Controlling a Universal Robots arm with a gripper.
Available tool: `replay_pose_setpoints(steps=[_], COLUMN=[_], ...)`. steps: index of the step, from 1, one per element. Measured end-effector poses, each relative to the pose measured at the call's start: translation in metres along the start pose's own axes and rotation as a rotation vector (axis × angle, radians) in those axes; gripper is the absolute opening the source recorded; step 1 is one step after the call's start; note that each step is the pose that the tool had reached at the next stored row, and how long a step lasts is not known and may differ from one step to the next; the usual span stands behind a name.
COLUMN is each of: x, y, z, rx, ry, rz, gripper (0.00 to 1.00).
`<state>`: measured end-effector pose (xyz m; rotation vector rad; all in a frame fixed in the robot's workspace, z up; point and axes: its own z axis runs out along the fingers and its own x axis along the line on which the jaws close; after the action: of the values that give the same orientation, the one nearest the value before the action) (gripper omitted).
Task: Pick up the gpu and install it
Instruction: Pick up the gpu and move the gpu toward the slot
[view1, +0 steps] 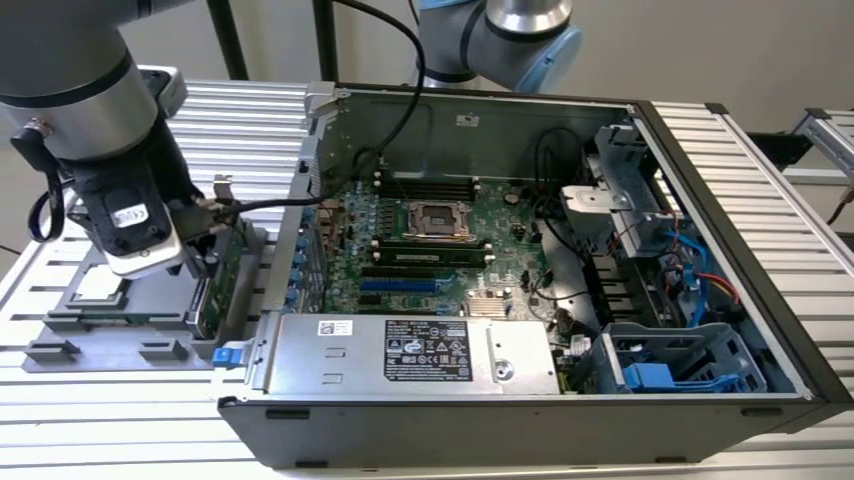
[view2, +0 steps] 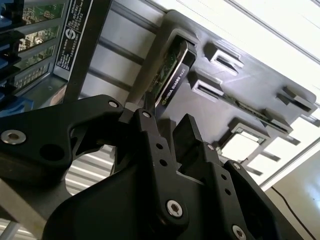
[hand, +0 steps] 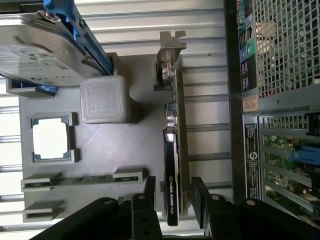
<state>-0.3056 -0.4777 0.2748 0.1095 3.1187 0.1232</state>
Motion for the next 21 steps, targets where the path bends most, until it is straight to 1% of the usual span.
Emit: replay_pose_setpoints(steps=[21], x=[0.0002], y=[-0.0012], z=[0.0145], rx=[-0.0001], ry=[0.0000], rz=[0.000], gripper=[1.00])
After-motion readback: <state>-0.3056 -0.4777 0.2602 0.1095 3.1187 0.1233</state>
